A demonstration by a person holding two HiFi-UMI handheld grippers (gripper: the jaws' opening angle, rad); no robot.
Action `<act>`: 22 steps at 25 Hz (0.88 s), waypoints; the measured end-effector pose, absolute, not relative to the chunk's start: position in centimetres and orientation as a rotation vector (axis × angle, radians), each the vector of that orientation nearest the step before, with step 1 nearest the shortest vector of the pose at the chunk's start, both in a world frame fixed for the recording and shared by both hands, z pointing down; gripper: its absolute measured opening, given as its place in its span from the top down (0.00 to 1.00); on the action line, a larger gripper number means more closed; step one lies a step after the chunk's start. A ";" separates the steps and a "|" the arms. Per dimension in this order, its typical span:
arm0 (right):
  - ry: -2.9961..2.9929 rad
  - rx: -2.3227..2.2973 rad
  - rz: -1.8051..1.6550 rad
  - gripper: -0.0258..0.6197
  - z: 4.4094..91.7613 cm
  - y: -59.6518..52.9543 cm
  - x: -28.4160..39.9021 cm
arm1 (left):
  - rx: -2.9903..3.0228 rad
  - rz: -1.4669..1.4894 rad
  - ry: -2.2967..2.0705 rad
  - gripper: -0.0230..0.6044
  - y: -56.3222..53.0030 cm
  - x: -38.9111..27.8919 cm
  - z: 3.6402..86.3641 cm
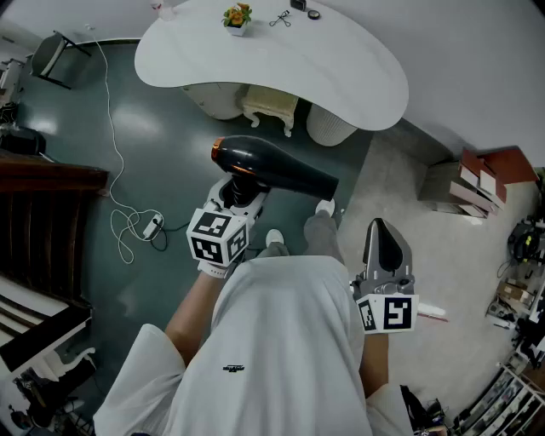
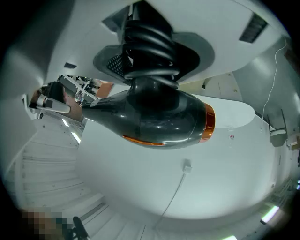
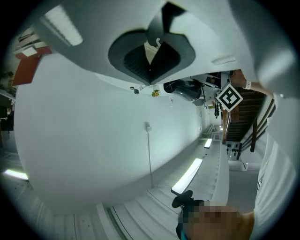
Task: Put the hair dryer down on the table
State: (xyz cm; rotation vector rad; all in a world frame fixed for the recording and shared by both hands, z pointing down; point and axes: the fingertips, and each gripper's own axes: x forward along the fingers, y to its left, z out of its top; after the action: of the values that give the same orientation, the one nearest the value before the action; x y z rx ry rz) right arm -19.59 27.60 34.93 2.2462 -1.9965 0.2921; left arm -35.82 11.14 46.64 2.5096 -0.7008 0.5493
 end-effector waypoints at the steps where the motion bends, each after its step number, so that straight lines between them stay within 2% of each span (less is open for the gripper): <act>1: -2.016 2.241 0.281 0.94 34.6 28.0 -20.1 | 2.509 0.542 -0.723 0.55 11.8 -36.6 46.2; 11: -2.131 2.191 0.220 0.94 32.8 32.2 -23.5 | 2.535 0.471 -0.805 0.55 17.3 -39.7 42.5; 22: -2.171 2.243 0.158 0.94 31.4 37.9 -18.9 | 2.556 0.448 -0.836 0.55 22.7 -36.4 39.8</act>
State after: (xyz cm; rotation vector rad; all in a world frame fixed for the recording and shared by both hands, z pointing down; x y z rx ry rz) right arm -18.89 37.90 31.38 2.2433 -2.1709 0.1579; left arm -36.37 22.68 39.80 2.5563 -0.8365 0.4484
